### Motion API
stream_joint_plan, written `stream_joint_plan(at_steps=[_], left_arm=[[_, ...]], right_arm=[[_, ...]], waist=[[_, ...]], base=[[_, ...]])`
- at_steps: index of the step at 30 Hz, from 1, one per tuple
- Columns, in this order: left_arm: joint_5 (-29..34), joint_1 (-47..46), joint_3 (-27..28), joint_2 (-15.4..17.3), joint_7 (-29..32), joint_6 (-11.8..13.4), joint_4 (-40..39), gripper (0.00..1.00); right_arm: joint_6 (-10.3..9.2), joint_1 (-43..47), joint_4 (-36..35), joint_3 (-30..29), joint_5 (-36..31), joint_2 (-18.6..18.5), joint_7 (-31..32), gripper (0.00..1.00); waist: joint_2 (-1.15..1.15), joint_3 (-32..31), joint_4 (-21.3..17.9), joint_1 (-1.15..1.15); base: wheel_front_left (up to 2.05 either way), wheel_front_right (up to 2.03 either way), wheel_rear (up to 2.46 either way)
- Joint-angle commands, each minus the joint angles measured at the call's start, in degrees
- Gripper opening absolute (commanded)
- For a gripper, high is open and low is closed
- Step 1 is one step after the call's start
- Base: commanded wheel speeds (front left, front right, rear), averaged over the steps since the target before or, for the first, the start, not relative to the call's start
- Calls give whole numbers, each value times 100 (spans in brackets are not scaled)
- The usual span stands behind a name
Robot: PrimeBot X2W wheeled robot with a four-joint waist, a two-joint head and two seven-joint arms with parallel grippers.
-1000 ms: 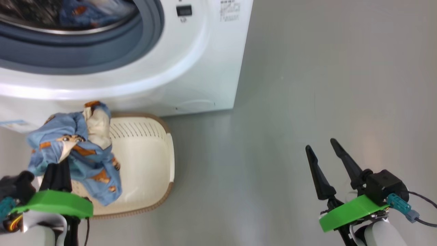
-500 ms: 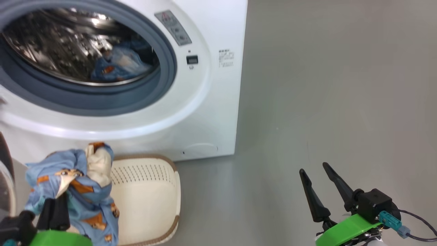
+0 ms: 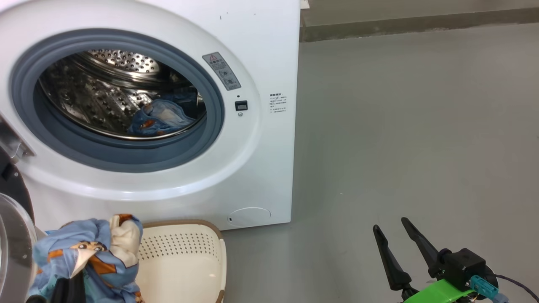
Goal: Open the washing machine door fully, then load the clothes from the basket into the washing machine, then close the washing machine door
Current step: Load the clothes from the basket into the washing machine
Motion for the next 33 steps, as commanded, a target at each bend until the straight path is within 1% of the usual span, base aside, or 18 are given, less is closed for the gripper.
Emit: stream_joint_plan(at_steps=[1, 8, 22, 28, 33], left_arm=[[71, -78, 241, 57, -60, -9, -205, 0], [96, 67, 256, -1, -60, -8, -210, 0], [73, 22, 190, -53, -60, -9, -191, 0], [54, -101, 170, -69, -60, -6, -203, 0], [-22, -315, 226, -77, -60, -4, -210, 0]], right_arm=[[9, -16, -165, 99, 16, -41, -28, 100], [9, 33, -194, 83, 5, -58, -28, 100], [9, 20, -246, 54, -19, -65, -28, 100], [9, -11, -296, 30, -39, -58, -28, 100], [9, -98, -324, 14, -61, -45, -28, 100]], waist=[[0, -34, 16, 0], [0, -59, 32, 0], [0, 52, 65, 0], [0, 224, 35, 0], [0, 495, -23, 0]], base=[[0, 0, 0], [0, 0, 0], [0, 0, 0], [0, 0, 0], [0, 0, 0]])
